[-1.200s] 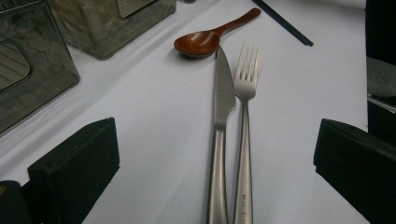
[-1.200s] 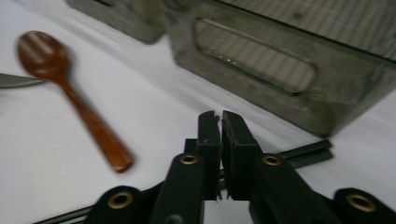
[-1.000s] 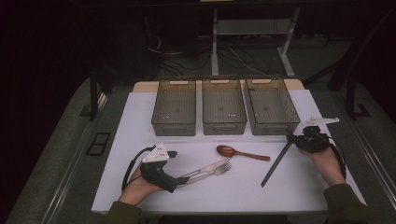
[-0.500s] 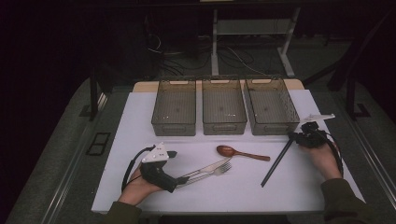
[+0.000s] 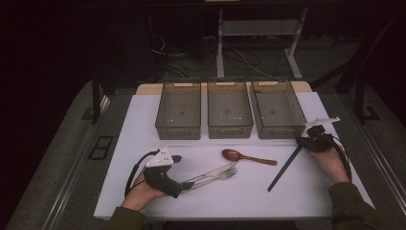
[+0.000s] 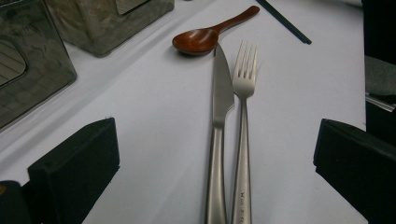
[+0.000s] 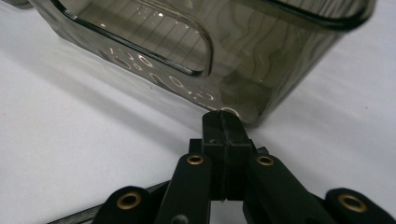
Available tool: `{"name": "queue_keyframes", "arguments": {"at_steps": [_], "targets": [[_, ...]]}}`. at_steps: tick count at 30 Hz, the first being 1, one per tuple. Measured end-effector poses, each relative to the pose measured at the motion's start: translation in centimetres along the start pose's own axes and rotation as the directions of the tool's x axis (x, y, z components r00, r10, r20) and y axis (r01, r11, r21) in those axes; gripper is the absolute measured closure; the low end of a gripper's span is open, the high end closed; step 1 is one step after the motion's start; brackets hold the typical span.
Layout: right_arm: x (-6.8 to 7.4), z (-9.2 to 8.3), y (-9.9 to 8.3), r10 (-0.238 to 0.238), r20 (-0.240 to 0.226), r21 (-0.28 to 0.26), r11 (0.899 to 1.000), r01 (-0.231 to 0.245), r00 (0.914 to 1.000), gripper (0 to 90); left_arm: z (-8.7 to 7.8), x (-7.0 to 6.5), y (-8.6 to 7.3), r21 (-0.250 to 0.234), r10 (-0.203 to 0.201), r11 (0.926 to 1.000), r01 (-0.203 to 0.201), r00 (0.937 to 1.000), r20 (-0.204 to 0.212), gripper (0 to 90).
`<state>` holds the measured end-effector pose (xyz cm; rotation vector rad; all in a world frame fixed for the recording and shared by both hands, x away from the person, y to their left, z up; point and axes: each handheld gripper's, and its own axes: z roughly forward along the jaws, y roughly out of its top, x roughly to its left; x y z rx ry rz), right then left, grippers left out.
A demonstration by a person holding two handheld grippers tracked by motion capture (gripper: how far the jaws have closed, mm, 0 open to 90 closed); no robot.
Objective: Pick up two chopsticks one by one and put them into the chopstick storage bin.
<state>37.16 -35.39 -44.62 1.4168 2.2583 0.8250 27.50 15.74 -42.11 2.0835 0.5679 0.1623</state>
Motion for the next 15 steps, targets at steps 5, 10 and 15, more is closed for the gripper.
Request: {"name": "queue_keyframes", "arguments": {"at_steps": [5, 10, 15], "targets": [[-0.27, -0.25, -0.23, 0.003, 0.007, 0.005, 1.0, -0.003, 1.0, 90.0, 0.07, -0.03, 0.0, 0.005, 0.002, 1.0, -0.002, 1.0, 0.005, 0.0], [-0.51, -0.59, -0.55, 0.005, 0.014, 0.013, 1.0, -0.005, 0.9999, 90.0, 0.11, -0.06, -0.01, 0.011, 0.005, 0.9999, -0.005, 0.9999, 0.01, 0.0], [-0.81, -1.02, -0.95, 0.006, 0.015, 0.022, 1.0, -0.006, 0.9999, 90.0, 0.15, -0.12, -0.01, 0.01, 0.001, 0.9999, -0.001, 0.9999, 0.013, 0.0]]}}
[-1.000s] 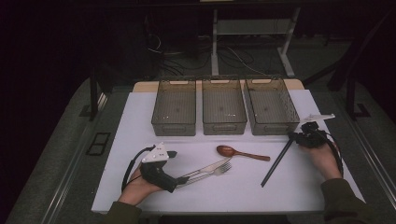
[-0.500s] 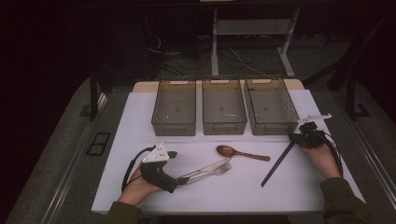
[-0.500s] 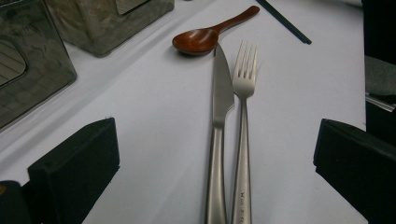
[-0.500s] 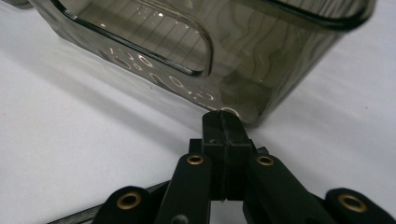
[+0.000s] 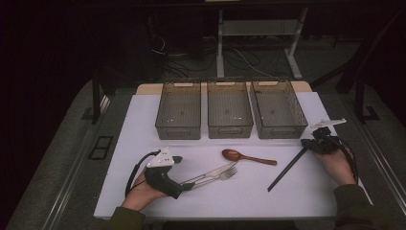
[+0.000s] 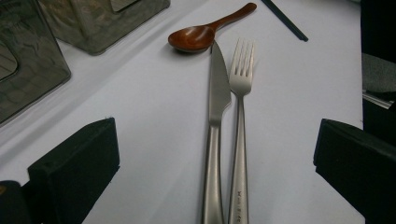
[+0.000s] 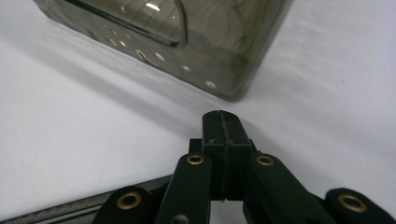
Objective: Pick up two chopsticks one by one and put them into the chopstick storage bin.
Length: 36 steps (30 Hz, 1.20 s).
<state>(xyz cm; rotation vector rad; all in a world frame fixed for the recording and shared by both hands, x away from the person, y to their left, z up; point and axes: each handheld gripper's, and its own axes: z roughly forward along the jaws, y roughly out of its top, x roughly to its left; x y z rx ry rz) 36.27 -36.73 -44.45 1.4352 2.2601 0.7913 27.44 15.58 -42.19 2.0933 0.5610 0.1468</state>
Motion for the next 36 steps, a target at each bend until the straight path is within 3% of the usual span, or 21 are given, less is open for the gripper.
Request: {"name": "queue_keyframes", "arguments": {"at_steps": [23, 36], "targets": [[-1.2, -2.1, -2.2, 0.016, 0.023, 0.037, 0.999, -0.017, 0.9996, 90.0, 0.0, -0.1, 0.0, 0.014, 0.016, 0.9998, -0.016, 0.9998, 0.016, 0.0], [-2.1, -4.3, -4.6, 0.041, 0.034, 0.047, 0.998, -0.043, 0.9986, 90.0, 0.1, -0.2, 0.0, 0.017, 0.013, 0.9998, -0.014, 0.9997, 0.022, 0.0]]}}
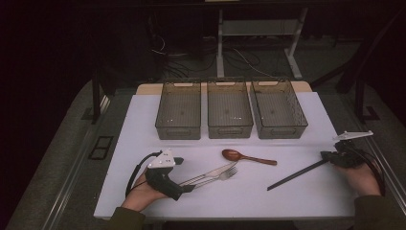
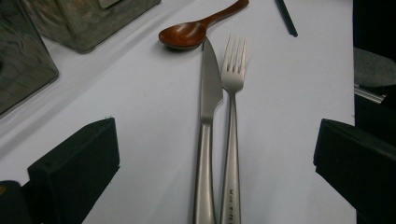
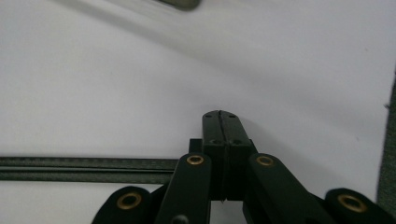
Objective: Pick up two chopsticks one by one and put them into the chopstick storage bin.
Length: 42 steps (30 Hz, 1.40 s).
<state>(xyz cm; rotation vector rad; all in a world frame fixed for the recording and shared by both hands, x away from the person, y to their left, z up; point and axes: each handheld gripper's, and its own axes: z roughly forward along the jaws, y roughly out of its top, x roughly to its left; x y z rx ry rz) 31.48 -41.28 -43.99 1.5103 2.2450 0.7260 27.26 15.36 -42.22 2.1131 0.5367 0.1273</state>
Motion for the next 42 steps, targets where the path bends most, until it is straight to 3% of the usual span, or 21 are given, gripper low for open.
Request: {"name": "queue_keyframes", "arguments": {"at_steps": [7, 10, 14, 17, 18, 19, 21, 24, 26, 29, 30, 34, 41, 42], "targets": [[-0.7, -1.0, -1.2, 0.016, 0.006, -0.008, 1.0, -0.016, 0.9999, 90.0, 0.1, 0.0, 0.0, 0.009, 0.006, 0.9999, -0.006, 1.0, 0.006, 0.0], [-0.5, -1.7, -0.9, 0.012, -0.008, -0.047, 0.999, -0.013, 0.9999, 90.0, 0.0, 0.0, 0.0, 0.008, 0.007, 0.9999, -0.008, 1.0, 0.005, 0.0], [1.5, -2.5, -0.2, -0.048, -0.063, -0.088, 0.995, 0.043, 0.9968, 90.0, 0.0, 0.0, 0.0, 0.01, 0.003, 0.9999, -0.003, 1.0, 0.004, 0.0], [3.5, -2.9, -0.1, -0.105, -0.11, -0.104, 0.99, 0.094, 0.9883, 90.0, 0.0, 0.0, 0.0, 0.012, 0.008, 0.9999, -0.008, 1.0, 0.006, 0.0], [4.8, -3.1, -0.3, -0.14, -0.148, -0.104, 0.987, 0.125, 0.979, 90.0, 0.0, 0.0, 0.0, 0.011, 0.006, 0.9999, -0.006, 1.0, 0.006, 0.0], [4.8, -3.1, -0.3, -0.14, -0.148, -0.104, 0.987, 0.125, 0.979, 90.0, 0.0, 0.0, 0.0, 0.012, 0.007, 0.9999, -0.007, 1.0, 0.007, 0.0], [6.0, -3.3, -0.5, -0.166, -0.18, -0.098, 0.984, 0.151, 0.9695, 90.0, 0.0, 0.0, 0.0, 0.01, 0.006, 0.9999, -0.006, 1.0, 0.006, 0.0], [7.9, -3.5, -1.0, -0.207, -0.236, -0.109, 0.977, 0.185, 0.9495, 90.0, 0.1, -0.1, 0.0, 0.011, 0.006, 0.9999, -0.006, 1.0, 0.006, 0.0], [9.3, -3.6, -1.3, -0.248, -0.279, -0.119, 0.968, 0.223, 0.9278, 90.0, 0.1, -0.1, 0.0, 0.012, 0.006, 0.9999, -0.006, 1.0, 0.006, 0.0], [11.1, -3.5, -1.7, -0.282, -0.327, -0.119, 0.959, 0.257, 0.9019, 90.0, 0.1, -0.1, 0.0, 0.013, 0.007, 0.9999, -0.007, 1.0, 0.005, 0.0], [11.8, -3.4, -1.9, -0.307, -0.345, -0.12, 0.952, 0.283, 0.887, 90.0, 0.1, -0.1, 0.0, 0.012, 0.007, 0.9999, -0.007, 1.0, 0.004, 0.0], [14.0, -2.9, -2.1, -0.349, -0.385, -0.114, 0.937, 0.331, 0.8543, 90.0, 0.1, -0.1, 0.0, 0.014, 0.01, 0.9998, -0.01, 0.9999, 0.006, 0.0], [16.3, -1.4, -1.2, -0.395, -0.402, -0.116, 0.917, 0.382, 0.8264, 90.0, 0.1, -0.1, 0.0, 0.019, 0.015, 0.9997, -0.015, 0.9999, 0.007, 0.0], [16.3, -1.4, -1.2, -0.395, -0.402, -0.116, 0.917, 0.382, 0.8264, 90.0, 0.1, -0.2, 0.0, 0.014, 0.011, 0.9998, -0.011, 0.9999, 0.007, 0.0]]}}
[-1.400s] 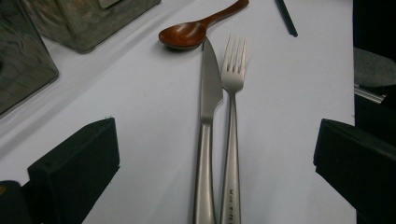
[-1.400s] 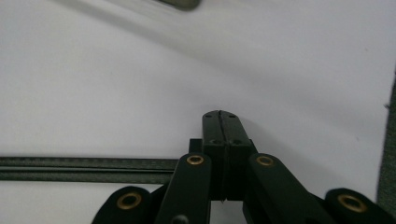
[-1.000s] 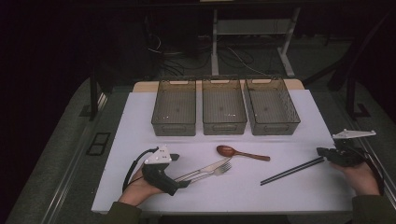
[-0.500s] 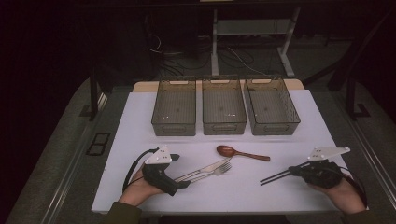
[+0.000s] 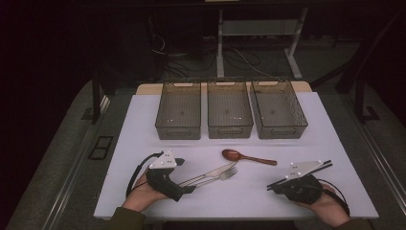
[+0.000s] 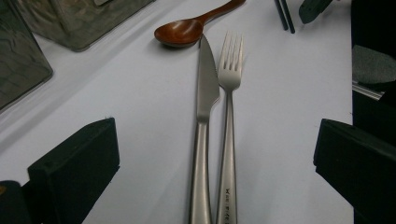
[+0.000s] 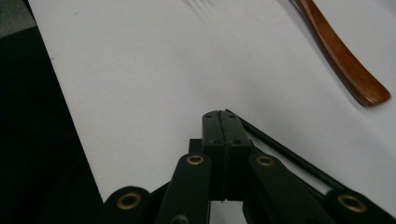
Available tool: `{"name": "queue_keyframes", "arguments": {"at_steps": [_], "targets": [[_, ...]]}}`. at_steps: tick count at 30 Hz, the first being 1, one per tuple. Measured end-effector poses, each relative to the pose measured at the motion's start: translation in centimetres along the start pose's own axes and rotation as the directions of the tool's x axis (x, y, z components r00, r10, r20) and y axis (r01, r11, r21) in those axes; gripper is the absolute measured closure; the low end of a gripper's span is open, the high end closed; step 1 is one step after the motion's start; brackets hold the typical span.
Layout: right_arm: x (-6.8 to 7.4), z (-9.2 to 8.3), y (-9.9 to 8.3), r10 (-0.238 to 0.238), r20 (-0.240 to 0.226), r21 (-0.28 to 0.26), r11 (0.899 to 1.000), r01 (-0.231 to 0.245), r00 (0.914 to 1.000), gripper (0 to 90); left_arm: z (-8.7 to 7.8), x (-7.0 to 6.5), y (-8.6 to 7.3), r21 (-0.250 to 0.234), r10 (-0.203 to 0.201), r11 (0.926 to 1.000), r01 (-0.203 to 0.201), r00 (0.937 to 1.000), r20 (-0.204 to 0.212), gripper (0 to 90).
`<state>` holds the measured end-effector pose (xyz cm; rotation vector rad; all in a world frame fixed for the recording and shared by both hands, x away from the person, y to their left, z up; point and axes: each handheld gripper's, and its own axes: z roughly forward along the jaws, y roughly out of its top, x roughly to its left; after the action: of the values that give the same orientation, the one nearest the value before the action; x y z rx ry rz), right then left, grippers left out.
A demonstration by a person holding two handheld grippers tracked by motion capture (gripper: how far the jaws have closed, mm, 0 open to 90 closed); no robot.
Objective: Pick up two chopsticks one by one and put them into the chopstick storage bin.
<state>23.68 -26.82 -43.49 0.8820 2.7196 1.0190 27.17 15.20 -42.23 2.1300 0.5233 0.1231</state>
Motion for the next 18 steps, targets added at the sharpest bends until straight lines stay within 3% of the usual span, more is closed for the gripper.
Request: {"name": "queue_keyframes", "arguments": {"at_steps": [8, 18], "targets": [[0.2, 1.2, 0.5, -0.03, 0.007, 0.032, 0.999, 0.03, 0.9995, 90.0, 0.0, 0.0, 0.0, 0.0, 0.004, 1.0, -0.004, 1.0, 0.001, 0.0], [-0.1, 1.9, 1.2, -0.033, 0.022, 0.022, 0.999, 0.033, 0.9992, 90.0, -0.1, 0.0, 0.1, -0.001, 0.002, 1.0, -0.002, 1.0, -0.002, 0.0]]}}
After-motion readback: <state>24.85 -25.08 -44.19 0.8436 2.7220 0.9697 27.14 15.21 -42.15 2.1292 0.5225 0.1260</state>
